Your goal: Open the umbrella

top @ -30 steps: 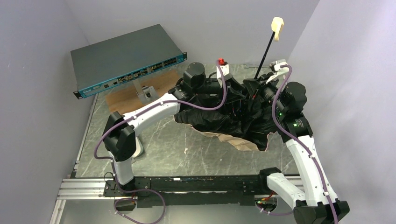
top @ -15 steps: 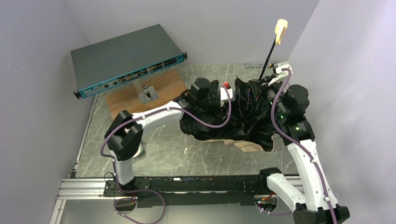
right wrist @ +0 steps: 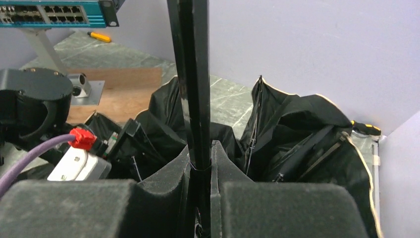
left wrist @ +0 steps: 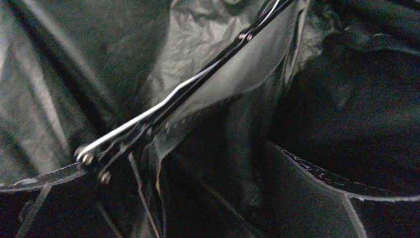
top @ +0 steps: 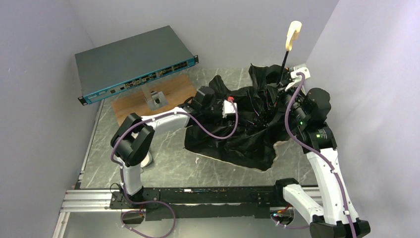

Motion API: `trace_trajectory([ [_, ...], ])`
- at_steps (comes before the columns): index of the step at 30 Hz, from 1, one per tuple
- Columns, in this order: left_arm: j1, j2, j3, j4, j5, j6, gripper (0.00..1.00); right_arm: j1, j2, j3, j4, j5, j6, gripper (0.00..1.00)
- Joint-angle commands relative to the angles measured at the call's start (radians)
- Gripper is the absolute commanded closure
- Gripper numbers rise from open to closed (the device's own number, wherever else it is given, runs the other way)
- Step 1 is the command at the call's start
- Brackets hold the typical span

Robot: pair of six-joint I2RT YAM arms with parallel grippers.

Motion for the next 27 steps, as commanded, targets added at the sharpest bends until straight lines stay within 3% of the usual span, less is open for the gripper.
trace_trajectory([
  [1,0.04,0.018,-0.025,-0.06,-0.124,0.11,0.0,-0.015,-0.059,0.069,0.106,-0.005,-0.078,1.0],
  [8,0.069,-0.124,0.029,-0.001,0.065,0.013,0.0,-0.014,-0.091,-0.048,0.083,-0.023,-0.075,1.0],
  [14,0.071,-0.199,0.146,0.095,0.231,-0.207,0.02,-0.013,-0.087,-0.088,0.094,-0.106,-0.051,1.0],
  [18,0.059,-0.197,0.245,0.141,0.328,-0.375,0.19,-0.013,-0.053,-0.067,0.143,-0.1,0.03,1.0],
  [24,0.003,-0.131,0.327,0.24,0.327,-0.514,0.39,-0.013,-0.01,-0.025,0.195,-0.136,0.192,1.0],
  [27,0.01,-0.107,0.356,0.362,0.313,-0.687,0.42,-0.013,0.007,-0.002,0.181,-0.197,0.178,1.0],
])
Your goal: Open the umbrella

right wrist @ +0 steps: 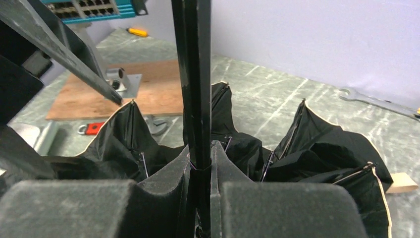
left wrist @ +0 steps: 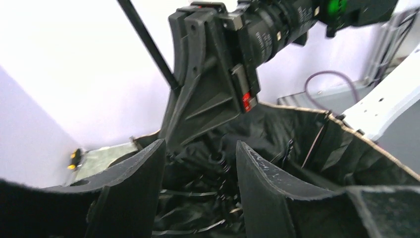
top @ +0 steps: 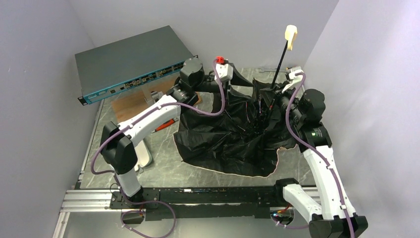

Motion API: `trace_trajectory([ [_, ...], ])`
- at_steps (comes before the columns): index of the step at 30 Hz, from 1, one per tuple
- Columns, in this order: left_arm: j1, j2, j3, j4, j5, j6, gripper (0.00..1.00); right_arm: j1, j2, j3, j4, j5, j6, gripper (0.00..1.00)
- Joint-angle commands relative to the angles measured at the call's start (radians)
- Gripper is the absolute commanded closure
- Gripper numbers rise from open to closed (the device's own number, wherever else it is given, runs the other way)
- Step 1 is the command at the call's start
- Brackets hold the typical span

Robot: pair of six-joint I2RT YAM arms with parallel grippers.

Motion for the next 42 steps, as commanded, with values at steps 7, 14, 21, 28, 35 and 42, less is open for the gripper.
trace_trajectory([
  [7,0.036,0.035,0.203,0.295,0.025,-0.473,0.43,-0.002,-0.025,0.017,0.1,-0.226,-0.06,1.0],
  [14,-0.013,0.077,0.273,0.249,-0.015,-0.536,0.31,-0.001,0.001,0.005,0.101,-0.278,-0.087,1.0],
  [21,-0.043,0.119,0.353,0.187,-0.09,-0.543,0.27,0.013,0.014,-0.009,0.092,-0.323,-0.117,1.0],
  [28,-0.081,0.147,0.432,0.086,-0.213,-0.504,0.36,0.041,0.006,-0.026,0.083,-0.324,-0.157,1.0],
  [35,-0.088,0.149,0.461,0.076,-0.252,-0.533,0.99,0.05,0.013,-0.031,0.004,-0.294,-0.204,0.88],
  [42,-0.072,0.117,0.45,0.099,-0.226,-0.499,1.0,0.049,-0.01,-0.123,-0.317,-0.275,-0.495,0.31],
])
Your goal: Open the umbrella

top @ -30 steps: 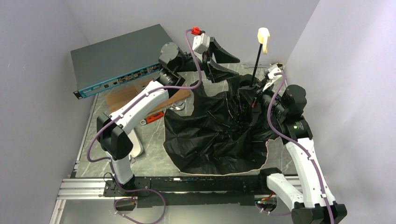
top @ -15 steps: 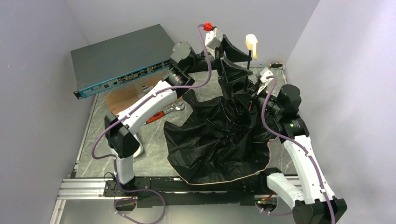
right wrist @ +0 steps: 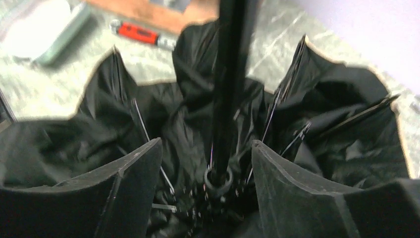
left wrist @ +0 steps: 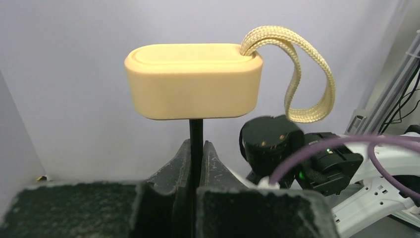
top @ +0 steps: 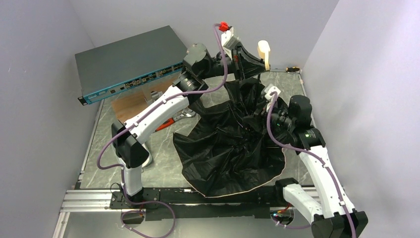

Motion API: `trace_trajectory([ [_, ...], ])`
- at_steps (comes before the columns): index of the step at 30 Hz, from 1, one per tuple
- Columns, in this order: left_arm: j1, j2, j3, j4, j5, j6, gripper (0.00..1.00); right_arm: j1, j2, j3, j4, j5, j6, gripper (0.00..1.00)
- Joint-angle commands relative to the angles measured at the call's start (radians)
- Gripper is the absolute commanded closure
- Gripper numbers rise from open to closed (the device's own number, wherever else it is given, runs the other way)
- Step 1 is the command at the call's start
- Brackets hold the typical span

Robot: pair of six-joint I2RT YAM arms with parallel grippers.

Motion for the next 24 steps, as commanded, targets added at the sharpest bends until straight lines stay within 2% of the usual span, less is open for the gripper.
trace_trajectory([
  [1,0.014,-0.036,0.038,0.082,0.014,0.007,1.0,-0.001,-0.024,-0.069,-0.205,0.02,-0.232,0.27],
  [5,0.029,-0.037,0.038,0.109,0.038,-0.009,1.0,-0.005,0.01,-0.088,-0.297,0.052,-0.346,0.23],
  [8,0.047,-0.04,0.035,0.129,0.053,-0.023,1.0,-0.035,0.043,-0.086,-0.391,0.066,-0.445,0.24],
  [16,0.101,-0.042,0.046,0.145,0.071,-0.035,1.0,-0.267,0.065,-0.137,-0.573,0.067,-0.715,0.23],
  [21,0.106,-0.043,0.036,0.163,0.085,-0.031,1.0,-0.321,0.086,-0.193,-0.598,0.098,-0.791,0.22],
  [24,0.092,-0.006,0.074,0.153,0.089,-0.029,1.0,-0.324,0.079,-0.131,-0.625,-0.001,-0.759,0.21],
])
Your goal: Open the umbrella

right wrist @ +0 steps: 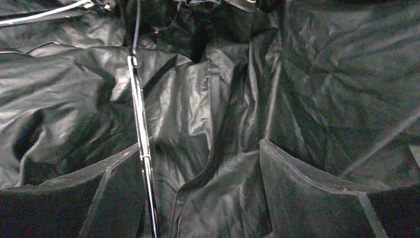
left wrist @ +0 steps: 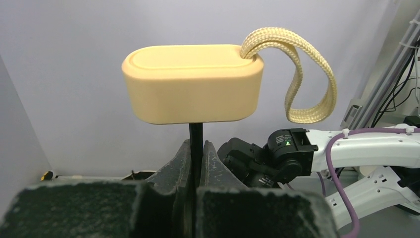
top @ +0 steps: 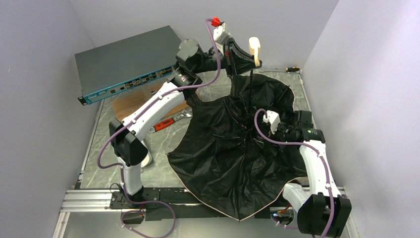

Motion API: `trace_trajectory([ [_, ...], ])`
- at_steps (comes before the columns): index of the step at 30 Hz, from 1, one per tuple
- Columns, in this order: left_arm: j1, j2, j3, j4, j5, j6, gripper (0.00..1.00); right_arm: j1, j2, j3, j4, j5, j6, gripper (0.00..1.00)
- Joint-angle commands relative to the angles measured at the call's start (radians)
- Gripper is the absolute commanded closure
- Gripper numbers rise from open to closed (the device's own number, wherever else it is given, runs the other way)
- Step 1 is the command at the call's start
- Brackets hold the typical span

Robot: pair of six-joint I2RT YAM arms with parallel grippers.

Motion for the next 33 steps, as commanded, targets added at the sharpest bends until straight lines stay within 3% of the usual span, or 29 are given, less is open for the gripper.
trace_trajectory([
  [1,-0.007,0.009,0.087,0.13,0.009,0.012,1.0,-0.015,-0.012,0.081,-0.081,-0.116,-0.033,0.2],
  [7,-0.071,0.01,0.056,0.163,0.081,0.085,1.0,-0.013,-0.065,0.264,0.046,-0.323,0.196,0.1],
  [14,-0.069,-0.006,0.043,0.189,0.113,0.056,1.0,0.02,-0.129,0.236,0.248,-0.361,0.301,0.02],
  [19,-0.067,-0.007,0.069,0.208,0.114,0.027,1.0,0.102,-0.027,0.211,0.276,-0.327,0.256,0.02],
  [26,-0.054,-0.024,0.134,0.199,0.094,0.007,1.0,0.111,0.063,0.059,0.319,-0.214,0.09,0.02],
  [33,-0.04,-0.075,0.11,0.187,0.063,0.047,1.0,-0.029,0.111,0.011,0.25,-0.168,-0.104,0.03],
])
